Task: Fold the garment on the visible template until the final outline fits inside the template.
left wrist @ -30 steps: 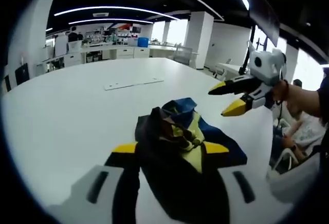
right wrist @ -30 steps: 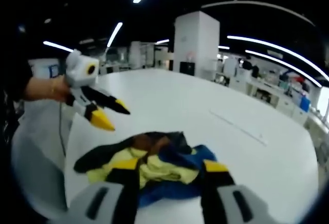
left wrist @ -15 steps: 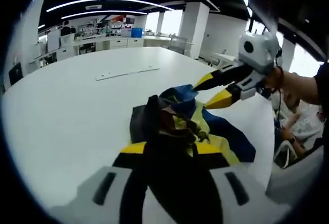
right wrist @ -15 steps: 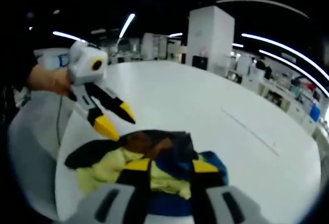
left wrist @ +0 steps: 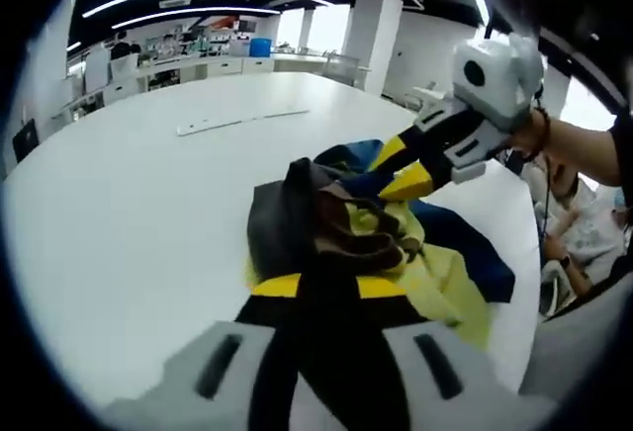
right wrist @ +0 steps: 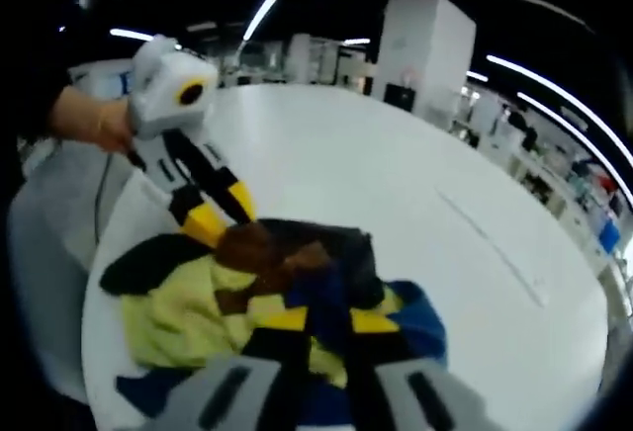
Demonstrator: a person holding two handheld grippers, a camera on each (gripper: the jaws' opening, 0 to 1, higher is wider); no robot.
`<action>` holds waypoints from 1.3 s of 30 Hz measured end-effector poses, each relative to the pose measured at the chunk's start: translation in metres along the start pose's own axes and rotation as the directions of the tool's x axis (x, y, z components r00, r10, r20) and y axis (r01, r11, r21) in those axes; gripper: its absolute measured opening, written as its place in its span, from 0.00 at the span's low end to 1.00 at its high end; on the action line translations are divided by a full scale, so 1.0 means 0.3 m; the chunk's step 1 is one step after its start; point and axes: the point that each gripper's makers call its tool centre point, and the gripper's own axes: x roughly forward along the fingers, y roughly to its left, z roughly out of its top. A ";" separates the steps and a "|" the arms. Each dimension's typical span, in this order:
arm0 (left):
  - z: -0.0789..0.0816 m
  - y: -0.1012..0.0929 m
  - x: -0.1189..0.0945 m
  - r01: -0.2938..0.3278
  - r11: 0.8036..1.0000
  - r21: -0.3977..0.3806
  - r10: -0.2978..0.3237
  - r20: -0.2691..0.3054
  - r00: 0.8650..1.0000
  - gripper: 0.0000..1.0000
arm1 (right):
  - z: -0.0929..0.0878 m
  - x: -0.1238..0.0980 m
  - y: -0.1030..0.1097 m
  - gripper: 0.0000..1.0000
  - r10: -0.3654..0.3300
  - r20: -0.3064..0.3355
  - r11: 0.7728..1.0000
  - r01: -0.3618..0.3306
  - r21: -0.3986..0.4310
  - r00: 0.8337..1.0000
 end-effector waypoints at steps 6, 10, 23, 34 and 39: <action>-0.014 -0.008 -0.015 0.021 0.991 -0.136 -0.024 -0.020 1.000 0.00 | 0.001 -0.008 -0.011 0.00 -0.014 0.007 0.999 0.014 0.032 1.000; -0.012 0.012 -0.036 0.012 0.992 -0.123 -0.012 0.006 1.000 0.00 | -0.002 -0.028 -0.015 0.00 -0.017 0.009 0.999 0.017 0.041 1.000; 0.099 0.032 -0.155 -0.037 0.999 -0.034 0.040 0.094 0.995 0.00 | 0.075 -0.144 -0.051 0.00 -0.066 0.110 0.994 0.056 0.089 0.992; 0.176 0.124 -0.256 -0.110 0.991 -0.074 0.122 0.186 0.975 0.00 | 0.112 -0.224 -0.082 0.00 -0.114 0.150 0.990 0.099 0.105 0.982; 0.193 0.193 -0.299 -0.153 0.983 -0.101 0.172 0.212 0.962 0.00 | 0.139 -0.256 -0.111 0.00 -0.136 0.173 0.988 0.120 0.102 0.975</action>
